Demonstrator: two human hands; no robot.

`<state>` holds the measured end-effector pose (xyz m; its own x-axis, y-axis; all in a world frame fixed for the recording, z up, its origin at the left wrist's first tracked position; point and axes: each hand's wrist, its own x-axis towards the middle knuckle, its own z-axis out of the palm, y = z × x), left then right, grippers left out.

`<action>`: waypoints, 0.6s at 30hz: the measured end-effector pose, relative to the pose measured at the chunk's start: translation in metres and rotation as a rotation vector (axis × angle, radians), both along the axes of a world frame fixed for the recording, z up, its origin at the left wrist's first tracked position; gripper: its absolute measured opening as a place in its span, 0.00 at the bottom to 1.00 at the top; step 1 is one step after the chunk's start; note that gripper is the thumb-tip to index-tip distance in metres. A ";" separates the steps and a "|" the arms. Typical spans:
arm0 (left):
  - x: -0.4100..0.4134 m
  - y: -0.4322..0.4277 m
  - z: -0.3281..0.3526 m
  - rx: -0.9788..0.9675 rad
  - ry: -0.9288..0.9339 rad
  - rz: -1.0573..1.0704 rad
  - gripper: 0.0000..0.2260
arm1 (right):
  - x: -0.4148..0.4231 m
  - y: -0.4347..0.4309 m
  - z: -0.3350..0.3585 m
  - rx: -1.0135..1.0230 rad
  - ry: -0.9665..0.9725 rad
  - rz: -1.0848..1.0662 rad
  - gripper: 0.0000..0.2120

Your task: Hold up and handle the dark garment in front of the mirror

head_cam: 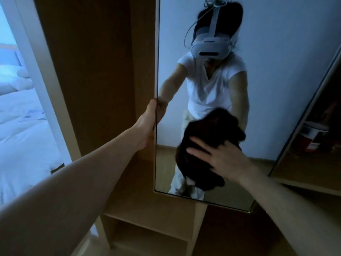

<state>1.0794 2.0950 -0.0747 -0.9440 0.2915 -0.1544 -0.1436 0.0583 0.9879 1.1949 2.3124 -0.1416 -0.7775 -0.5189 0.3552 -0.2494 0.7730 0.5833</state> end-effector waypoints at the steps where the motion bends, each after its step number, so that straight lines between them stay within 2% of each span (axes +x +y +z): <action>1: 0.003 0.000 0.002 0.008 0.007 -0.005 0.30 | 0.011 0.007 -0.006 0.001 -0.046 -0.005 0.45; 3: 0.019 -0.001 0.012 -0.008 0.007 -0.040 0.28 | 0.025 0.020 0.004 0.003 -0.059 0.005 0.40; 5: 0.032 -0.001 0.018 -0.093 0.061 0.038 0.29 | 0.031 0.029 0.032 -0.032 -0.009 -0.036 0.39; 6: 0.042 0.002 0.022 -0.164 0.179 0.113 0.27 | 0.035 0.032 0.053 -0.061 0.034 -0.080 0.39; 8: 0.071 0.014 0.036 -0.318 0.573 0.229 0.26 | 0.044 0.038 0.097 -0.093 0.143 -0.147 0.38; 10: 0.102 0.033 0.058 -0.387 0.981 0.174 0.30 | 0.053 0.039 0.143 -0.078 0.230 -0.205 0.35; 12: 0.120 0.064 0.082 -0.498 1.207 0.014 0.38 | 0.060 0.036 0.183 -0.121 0.302 -0.288 0.33; 15: 0.131 0.111 0.104 -0.655 1.306 -0.018 0.47 | 0.064 0.034 0.212 -0.266 0.427 -0.355 0.31; 18: 0.128 0.130 0.089 -0.754 1.355 0.041 0.47 | 0.064 0.036 0.192 -0.401 0.406 -0.373 0.34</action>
<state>1.2069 2.2253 0.0140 -0.4993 0.5133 0.6980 0.7883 0.6035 0.1201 1.2585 2.3483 0.0503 -0.6435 -0.0093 0.7654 0.2536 0.9409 0.2246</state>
